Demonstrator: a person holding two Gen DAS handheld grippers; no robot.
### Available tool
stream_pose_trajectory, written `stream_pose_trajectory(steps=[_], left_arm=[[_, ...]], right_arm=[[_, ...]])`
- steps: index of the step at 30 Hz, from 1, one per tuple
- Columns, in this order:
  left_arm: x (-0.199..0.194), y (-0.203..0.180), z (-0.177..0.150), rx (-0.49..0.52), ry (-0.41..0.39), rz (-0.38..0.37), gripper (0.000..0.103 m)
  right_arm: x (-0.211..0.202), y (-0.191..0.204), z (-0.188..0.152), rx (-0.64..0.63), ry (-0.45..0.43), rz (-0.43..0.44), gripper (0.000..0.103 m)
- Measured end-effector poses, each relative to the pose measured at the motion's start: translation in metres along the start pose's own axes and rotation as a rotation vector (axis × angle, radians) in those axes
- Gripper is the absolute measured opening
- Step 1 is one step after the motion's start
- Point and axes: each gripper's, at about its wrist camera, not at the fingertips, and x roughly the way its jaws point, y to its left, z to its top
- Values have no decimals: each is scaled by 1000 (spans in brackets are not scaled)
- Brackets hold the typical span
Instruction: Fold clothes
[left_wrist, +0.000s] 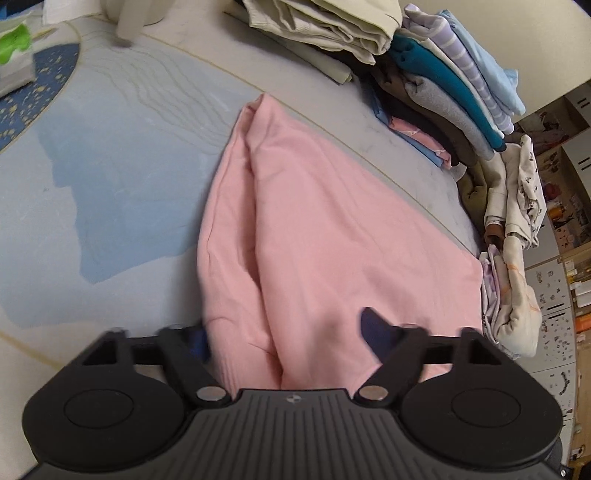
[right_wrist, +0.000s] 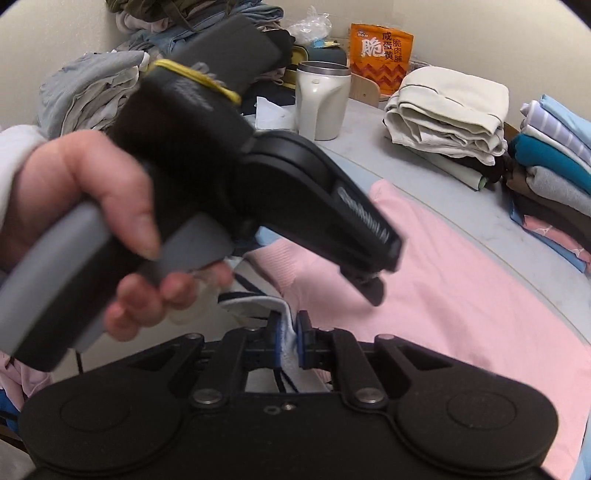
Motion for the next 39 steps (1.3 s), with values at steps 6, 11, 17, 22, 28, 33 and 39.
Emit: stream_pose_trajectory(steps=[6,11,17,22,28,33,39], left_arm=[[-4,-11,-6,89,-70,57,15],[-27,-48,-17,331,-205,99,12],[-41,-95,-31,543,-296,104,12],[-41,-124,-37,635,-337,95,11],[-41,-153,-44,707,-368,68,11],[-39,-196,-59,831,-381,-15,11],[0,-252,-82,986,-310,-125,11]], right_arm=[[-18,-39,-4,2,26,95,103],[-40,-123,-15,82,25,-41,103],[-13,-155,-23,83,84,-89,103],[7,-144,-37,57,87,-96,103],[-50,-172,-54,117,24,-87,103],[-98,-191,-110,240,64,-87,103],[-95,-191,-154,380,43,-48,103]])
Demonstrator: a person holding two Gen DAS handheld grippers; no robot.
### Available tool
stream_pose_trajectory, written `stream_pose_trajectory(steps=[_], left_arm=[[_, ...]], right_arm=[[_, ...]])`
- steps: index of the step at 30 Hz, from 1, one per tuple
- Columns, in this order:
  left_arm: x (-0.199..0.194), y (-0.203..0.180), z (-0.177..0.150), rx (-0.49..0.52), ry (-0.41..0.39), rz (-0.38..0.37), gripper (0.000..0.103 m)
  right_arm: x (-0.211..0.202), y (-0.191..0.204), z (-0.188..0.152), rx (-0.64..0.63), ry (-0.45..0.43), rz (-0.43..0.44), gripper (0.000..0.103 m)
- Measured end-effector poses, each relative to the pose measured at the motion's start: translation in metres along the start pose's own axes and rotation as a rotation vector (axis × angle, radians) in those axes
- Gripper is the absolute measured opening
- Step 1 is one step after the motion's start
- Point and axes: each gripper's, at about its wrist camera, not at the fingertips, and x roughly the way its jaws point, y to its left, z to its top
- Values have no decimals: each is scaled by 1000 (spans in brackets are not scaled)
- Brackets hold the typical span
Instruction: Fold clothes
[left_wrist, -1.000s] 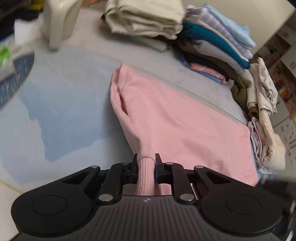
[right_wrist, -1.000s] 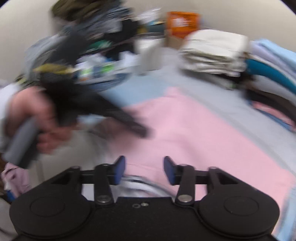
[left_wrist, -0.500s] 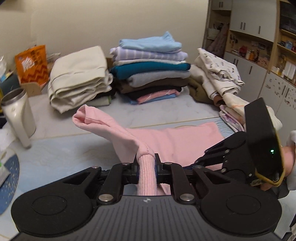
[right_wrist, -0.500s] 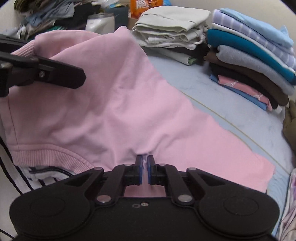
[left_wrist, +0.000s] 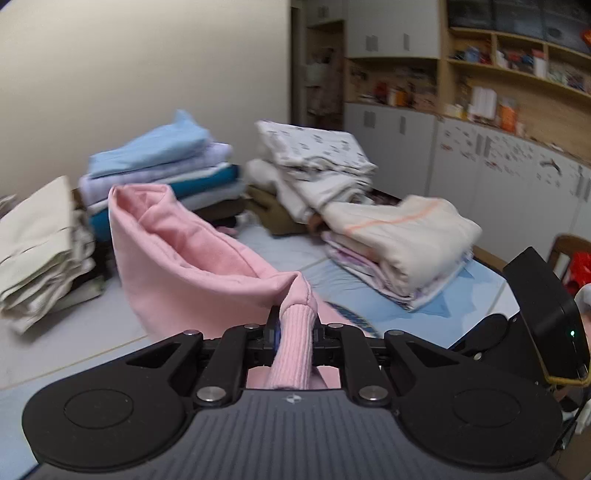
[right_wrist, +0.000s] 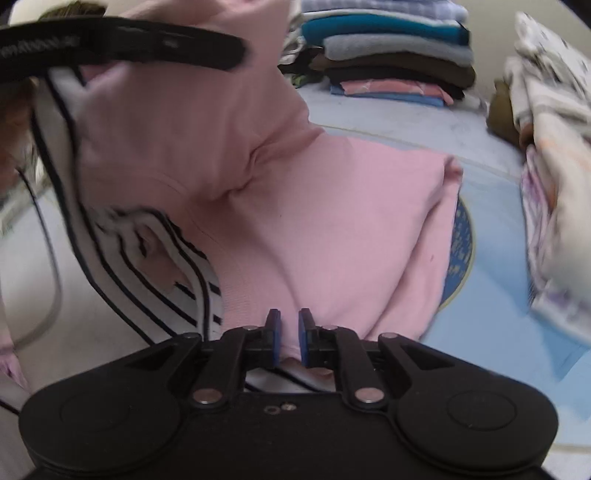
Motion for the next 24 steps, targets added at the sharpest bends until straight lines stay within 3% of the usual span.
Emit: stream_pose_trajectory(steps=[3,9,13,17,20,22,24], left_arm=[[39,-20,-2,25,63,-65,11],[113,-47,-27,62,210,-124,11],[128,-55,-34,79,238,-114,11],[119,-63,-31,120,248,-104,16],[97,-66,-27,110,255,-179,33],[75,-63,-26,72,250,-258,63],[50,-54,-27,12,234,-331,70]], right_arm=[[-14,-10,1,69,-40,26,103],[-57,-56,5,152,-121,-50,103],[-55,-75,44,140,-185,-44,103],[-18,-70,102,18,-183,6,103],[17,-68,123,-4,-116,39,103],[35,-72,118,-3,-39,12,103],[44,-87,107,34,6,0,103]])
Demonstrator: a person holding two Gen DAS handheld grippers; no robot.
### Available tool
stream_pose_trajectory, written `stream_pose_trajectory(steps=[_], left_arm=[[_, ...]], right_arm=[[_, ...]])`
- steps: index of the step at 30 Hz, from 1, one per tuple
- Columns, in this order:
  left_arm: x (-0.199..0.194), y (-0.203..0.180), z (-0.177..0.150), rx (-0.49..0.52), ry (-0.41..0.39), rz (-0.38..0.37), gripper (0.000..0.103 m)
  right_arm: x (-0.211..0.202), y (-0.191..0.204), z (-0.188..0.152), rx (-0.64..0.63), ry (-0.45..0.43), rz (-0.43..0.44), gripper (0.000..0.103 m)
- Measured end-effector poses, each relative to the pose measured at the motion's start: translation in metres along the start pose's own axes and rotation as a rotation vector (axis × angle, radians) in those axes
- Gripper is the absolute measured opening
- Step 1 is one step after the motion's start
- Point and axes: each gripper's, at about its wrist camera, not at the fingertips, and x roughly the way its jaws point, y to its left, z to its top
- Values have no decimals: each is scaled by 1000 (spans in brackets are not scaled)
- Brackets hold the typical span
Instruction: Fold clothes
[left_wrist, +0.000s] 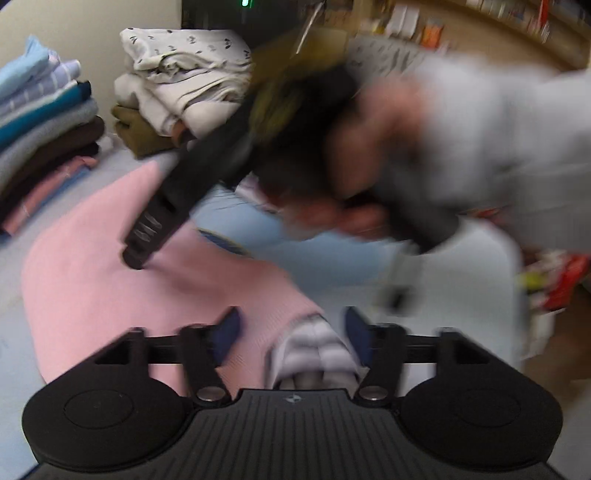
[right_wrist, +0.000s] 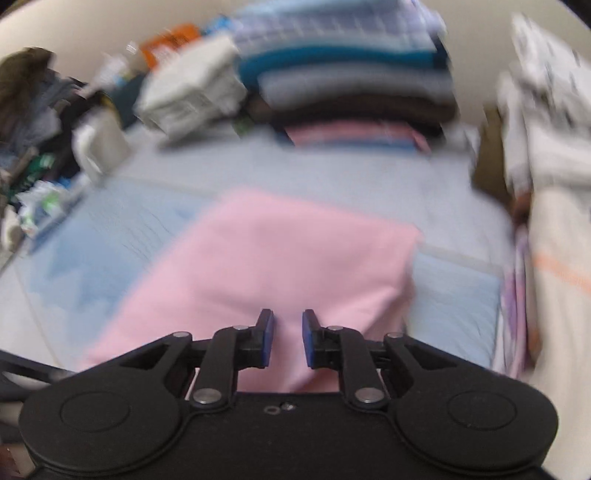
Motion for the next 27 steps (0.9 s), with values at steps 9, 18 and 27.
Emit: stream_pose_trajectory(steps=[9,18,27], left_arm=[[-59,76,5,-104,-130,215,70],[-3,138,38,-28,-63,337,31],[31,149,32,45,50,323,31]], right_arm=[[-67,9,-34,26,-63,11,103],[-72,84,-87,-5,45,-14,103],[-66,87,-107,66,49,-89,103]])
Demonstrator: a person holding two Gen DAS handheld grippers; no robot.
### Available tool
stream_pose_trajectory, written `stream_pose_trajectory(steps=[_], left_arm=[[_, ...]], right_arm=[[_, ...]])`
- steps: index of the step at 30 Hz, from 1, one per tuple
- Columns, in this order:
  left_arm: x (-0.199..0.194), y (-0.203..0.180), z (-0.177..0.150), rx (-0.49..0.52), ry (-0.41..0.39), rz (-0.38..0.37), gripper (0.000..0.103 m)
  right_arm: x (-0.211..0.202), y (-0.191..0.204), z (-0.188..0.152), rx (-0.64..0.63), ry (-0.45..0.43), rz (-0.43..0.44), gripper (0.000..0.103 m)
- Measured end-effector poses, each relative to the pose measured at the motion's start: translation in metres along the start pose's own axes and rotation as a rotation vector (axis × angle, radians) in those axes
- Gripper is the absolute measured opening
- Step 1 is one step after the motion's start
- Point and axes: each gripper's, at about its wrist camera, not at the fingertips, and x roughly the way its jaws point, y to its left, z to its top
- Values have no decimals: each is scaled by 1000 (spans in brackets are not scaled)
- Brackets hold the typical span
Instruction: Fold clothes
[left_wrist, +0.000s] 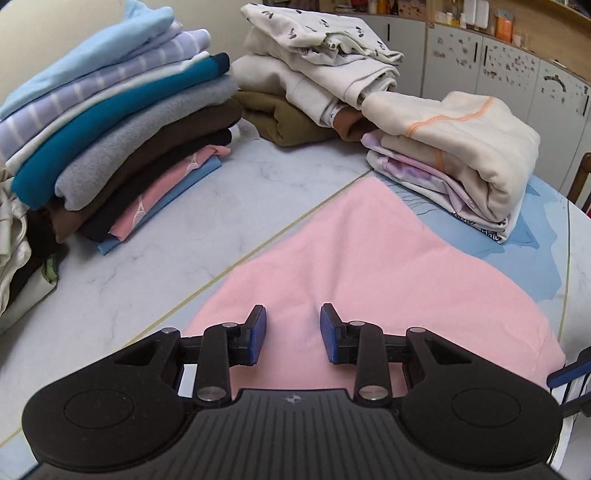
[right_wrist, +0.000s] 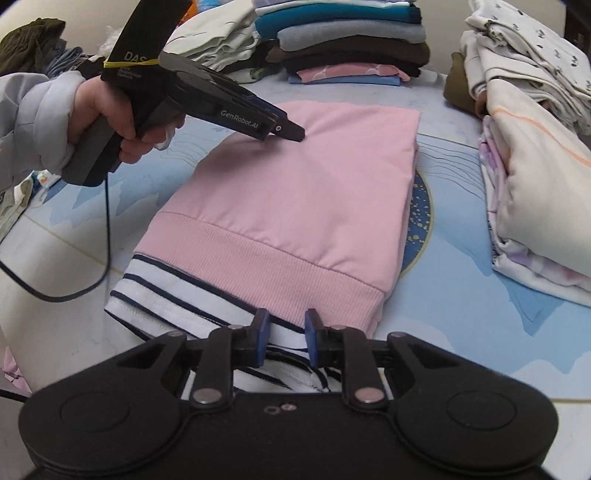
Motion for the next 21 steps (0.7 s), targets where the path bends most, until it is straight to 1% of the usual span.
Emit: stream_pose_trajectory(steps=[2,3,4,6,8,10,14,16,18,20,21], left_arm=[[-5,4,6,25,-10,-6,32],[-8,9,10,37,-18,-5,36],[-9,15,14,41,-24,4,54],[-11,30,21,13,-45,26,73],[-11,45,25,-32,-55,15,74],[-2,59,27,-92,-24,-3,82],[23,78,21,-196,55,-38,82],[30,87,13,-280,74,-79,82],[31,90,6,-332,78,-124,82],[29,87,1,-319,85,-149,77],[26,84,0,-305,86,-154,75]], right_arm=[[-12,1,1,59,-20,-20,103],[-21,-1,0,109,-39,-17,103],[-28,-4,-3,176,-51,12,103],[-40,-9,-9,311,-67,84,103],[-41,-9,-15,394,-47,134,103],[-39,-8,-21,470,-25,172,103],[-17,-1,-29,605,42,241,103],[-5,0,-29,659,42,242,103],[4,-3,-27,729,23,235,103],[10,-12,-26,833,16,212,103],[11,-16,-26,855,25,193,103]])
